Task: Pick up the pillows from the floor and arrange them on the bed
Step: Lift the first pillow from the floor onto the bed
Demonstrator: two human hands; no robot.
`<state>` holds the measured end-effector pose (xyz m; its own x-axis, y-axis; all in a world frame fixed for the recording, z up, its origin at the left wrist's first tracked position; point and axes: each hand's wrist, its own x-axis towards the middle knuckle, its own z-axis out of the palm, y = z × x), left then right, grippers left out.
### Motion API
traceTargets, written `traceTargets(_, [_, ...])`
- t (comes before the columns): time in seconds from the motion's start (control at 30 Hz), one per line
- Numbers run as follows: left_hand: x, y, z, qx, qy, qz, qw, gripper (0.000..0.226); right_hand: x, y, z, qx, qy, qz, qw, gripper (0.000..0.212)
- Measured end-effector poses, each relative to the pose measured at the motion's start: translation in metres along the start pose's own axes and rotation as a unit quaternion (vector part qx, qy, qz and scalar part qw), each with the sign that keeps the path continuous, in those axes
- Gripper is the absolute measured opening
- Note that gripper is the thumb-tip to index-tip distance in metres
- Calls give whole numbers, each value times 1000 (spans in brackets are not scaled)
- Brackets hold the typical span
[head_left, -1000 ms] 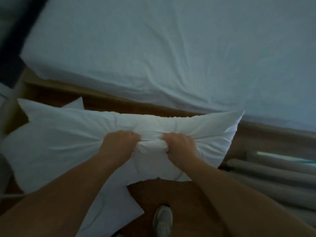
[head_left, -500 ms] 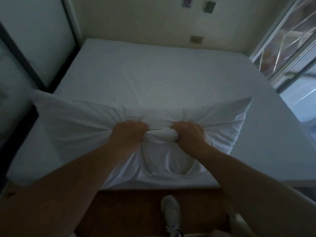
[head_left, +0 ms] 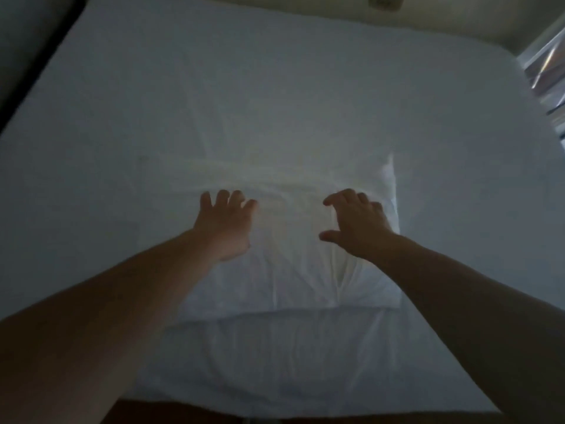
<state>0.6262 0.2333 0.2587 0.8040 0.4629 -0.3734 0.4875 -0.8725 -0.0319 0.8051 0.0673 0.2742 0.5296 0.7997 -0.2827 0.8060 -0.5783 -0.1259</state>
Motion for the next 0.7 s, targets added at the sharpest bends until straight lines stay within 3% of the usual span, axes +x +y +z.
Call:
traceTargets(0.13, [9,0,16,-45,-33,-23,998,72,6,-4,21,24,-54,-7,998,63])
traceTargets(0.33, [3,-17,4,-105,50,-35,993,59,16,-39,26,37,-56,-41,997,59])
traceTargets(0.5, [-34,-42,13,-269,43,-79,959,53,11,-84,25,35,-74,-76,994,57])
traceTargets(0.7, [-131,-108,56,-337,55,-159,926,45,-32,-160,39,-10,-121,-134,983,56])
